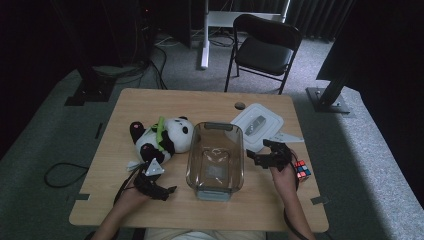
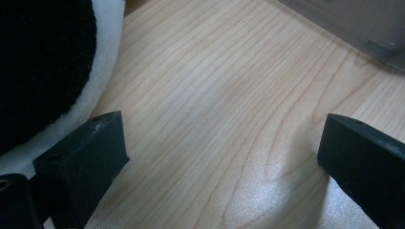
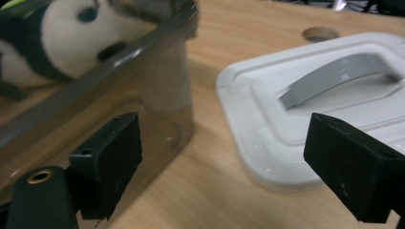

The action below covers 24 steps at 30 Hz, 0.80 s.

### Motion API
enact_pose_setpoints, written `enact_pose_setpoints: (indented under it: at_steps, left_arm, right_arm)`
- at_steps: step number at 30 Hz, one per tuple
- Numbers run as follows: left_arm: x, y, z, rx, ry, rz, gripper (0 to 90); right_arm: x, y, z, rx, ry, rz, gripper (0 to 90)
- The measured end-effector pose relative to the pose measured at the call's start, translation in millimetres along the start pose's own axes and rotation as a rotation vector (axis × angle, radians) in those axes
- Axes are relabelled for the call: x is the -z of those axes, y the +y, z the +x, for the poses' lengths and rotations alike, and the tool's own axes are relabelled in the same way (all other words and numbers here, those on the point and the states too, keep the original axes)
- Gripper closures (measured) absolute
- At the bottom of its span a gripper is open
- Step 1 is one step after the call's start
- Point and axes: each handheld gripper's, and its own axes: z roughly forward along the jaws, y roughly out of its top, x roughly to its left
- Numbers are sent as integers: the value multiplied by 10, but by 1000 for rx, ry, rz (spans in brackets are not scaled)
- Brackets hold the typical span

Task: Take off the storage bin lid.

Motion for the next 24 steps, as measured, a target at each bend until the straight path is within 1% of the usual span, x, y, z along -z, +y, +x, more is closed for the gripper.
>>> enact_pose_setpoints:
  at_steps: [2, 4, 6, 7, 9, 12, 14, 17, 18, 21, 24]
  left_arm:
    - [0, 0, 0, -1, 0, 0, 33]
    - [0, 0, 0, 0, 0, 0, 33]
    - [0, 0, 0, 0, 0, 0, 33]
    - [0, 0, 0, 0, 0, 0, 33]
    - [0, 0, 0, 0, 0, 0, 33]
    - [0, 0, 0, 0, 0, 0, 33]
    - [0, 0, 0, 0, 0, 0, 33]
    - [0, 0, 0, 0, 0, 0, 33]
    - [0, 0, 0, -1, 0, 0, 33]
    - [0, 0, 0, 0, 0, 0, 33]
    - [-1, 0, -1, 0, 1, 0, 33]
  right_arm:
    - [-12, -57, 43, 28, -3, 6, 125]
    - [-33, -113, 70, 42, 16, 16, 126]
    - [-54, -159, 89, 55, 18, 29, 126]
    - [-66, -188, 95, 62, 30, 39, 126]
    - [-83, -237, 100, 55, 45, 43, 126]
    - [-107, -305, 114, 69, 57, 60, 125]
    - [-115, -350, 120, 67, 75, 73, 122]
    - [-115, -418, 137, 71, 81, 69, 122]
    - [-122, -436, 138, 71, 92, 73, 122]
    - [-135, -475, 154, 95, 81, 110, 122]
    - [-140, -522, 153, 86, 101, 132, 122]
